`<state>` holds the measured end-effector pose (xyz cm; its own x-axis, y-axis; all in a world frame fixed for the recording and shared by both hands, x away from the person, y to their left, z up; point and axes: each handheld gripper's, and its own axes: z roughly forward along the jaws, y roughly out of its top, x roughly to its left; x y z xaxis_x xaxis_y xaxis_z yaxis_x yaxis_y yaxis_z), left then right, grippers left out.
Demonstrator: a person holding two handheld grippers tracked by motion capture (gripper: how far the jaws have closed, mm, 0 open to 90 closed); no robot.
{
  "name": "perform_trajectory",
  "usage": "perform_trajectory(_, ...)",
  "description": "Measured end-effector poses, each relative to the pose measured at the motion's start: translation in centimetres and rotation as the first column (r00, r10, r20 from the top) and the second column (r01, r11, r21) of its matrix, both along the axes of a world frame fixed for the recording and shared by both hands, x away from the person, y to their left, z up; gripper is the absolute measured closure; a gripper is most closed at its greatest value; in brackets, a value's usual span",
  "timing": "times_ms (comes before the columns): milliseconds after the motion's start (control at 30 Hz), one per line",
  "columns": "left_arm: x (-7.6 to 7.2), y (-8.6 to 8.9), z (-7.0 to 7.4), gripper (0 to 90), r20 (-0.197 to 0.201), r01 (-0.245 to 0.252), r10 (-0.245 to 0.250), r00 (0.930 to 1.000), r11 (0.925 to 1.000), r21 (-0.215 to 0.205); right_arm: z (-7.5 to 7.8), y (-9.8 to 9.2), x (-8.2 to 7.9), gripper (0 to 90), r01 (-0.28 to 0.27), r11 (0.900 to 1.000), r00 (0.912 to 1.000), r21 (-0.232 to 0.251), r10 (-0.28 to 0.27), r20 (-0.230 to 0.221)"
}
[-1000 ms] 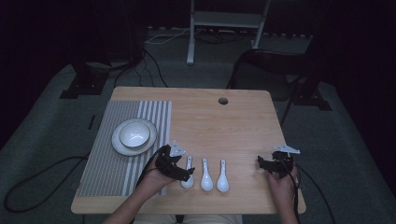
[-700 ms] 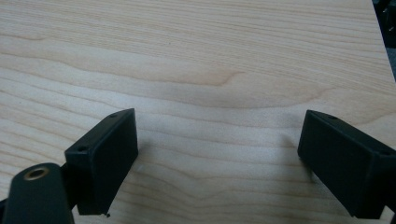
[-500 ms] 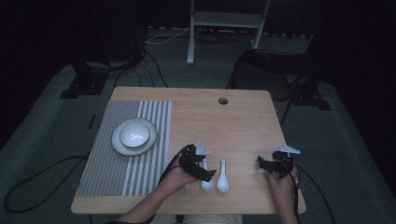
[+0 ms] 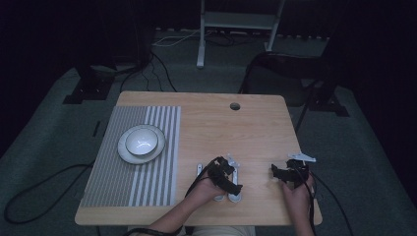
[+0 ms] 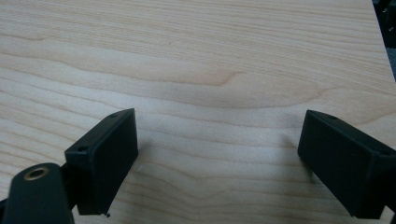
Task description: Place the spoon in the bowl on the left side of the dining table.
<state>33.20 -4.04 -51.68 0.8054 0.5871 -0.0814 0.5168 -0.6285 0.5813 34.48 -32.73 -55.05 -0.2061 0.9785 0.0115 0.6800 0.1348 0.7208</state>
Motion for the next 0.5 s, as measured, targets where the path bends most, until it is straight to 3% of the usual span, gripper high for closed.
perform_trajectory(233,0.9,-0.9,-0.6,15.0,-0.026,-0.010,0.010,0.9996,0.9999,0.012,0.0,0.0,0.0,11.4,0.000,1.000,1.0000,0.000,0.000,0.000)
perform_trajectory(300,1.2,-1.0,-0.8,25.1,-0.039,-0.014,0.014,0.9991,0.9999,0.005,0.0,0.0,0.0,11.4,0.000,1.000,1.0000,0.000,0.000,0.000)
perform_trajectory(367,1.4,-1.1,-0.8,29.2,-0.042,-0.006,0.006,0.9991,1.0000,-0.001,0.0,0.0,0.0,11.4,0.000,1.000,1.0000,-0.001,0.000,0.000)
perform_trajectory(400,1.3,-1.2,-0.8,37.3,-0.039,0.004,-0.004,0.9992,1.0000,0.004,0.0,0.0,0.0,11.4,0.000,1.000,1.0000,0.000,0.000,0.000)
perform_trajectory(500,1.3,-1.3,-0.7,40.0,-0.035,0.004,-0.004,0.9994,0.9999,0.012,0.0,0.0,0.0,11.4,0.000,1.000,1.0000,0.000,0.000,0.000)
